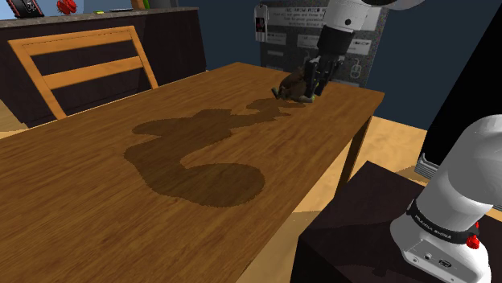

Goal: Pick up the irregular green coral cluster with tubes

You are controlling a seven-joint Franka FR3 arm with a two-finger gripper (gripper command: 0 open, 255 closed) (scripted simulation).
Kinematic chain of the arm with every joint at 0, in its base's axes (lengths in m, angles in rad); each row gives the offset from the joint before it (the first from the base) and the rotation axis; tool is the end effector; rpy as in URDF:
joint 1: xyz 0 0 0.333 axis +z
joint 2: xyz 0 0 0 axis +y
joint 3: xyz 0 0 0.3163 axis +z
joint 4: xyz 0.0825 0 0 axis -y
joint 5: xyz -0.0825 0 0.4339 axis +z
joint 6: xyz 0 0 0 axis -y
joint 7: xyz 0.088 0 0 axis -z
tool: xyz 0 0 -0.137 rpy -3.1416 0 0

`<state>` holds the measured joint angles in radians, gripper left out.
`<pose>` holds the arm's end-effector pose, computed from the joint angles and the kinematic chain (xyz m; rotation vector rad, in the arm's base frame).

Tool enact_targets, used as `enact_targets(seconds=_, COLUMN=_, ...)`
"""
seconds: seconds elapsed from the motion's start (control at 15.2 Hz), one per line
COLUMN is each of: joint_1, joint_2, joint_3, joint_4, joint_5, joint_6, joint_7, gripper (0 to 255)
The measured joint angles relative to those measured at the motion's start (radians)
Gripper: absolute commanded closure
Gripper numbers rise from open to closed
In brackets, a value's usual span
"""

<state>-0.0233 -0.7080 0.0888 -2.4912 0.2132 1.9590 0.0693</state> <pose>0.4082 0.0474 0.4965 -2.9729 0.1243 -0.2483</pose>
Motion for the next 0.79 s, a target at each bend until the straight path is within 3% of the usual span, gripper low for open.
enact_targets(seconds=0.4, joint_1=0.0, joint_2=0.001, joint_3=0.0, joint_4=0.0, joint_5=0.0, joint_6=0.0, joint_7=0.0, gripper=255)
enact_targets(seconds=0.79, joint_1=-0.003, joint_2=0.006, joint_3=-0.004, joint_4=0.069, joint_5=-0.007, joint_6=-0.064, joint_7=0.01, gripper=255)
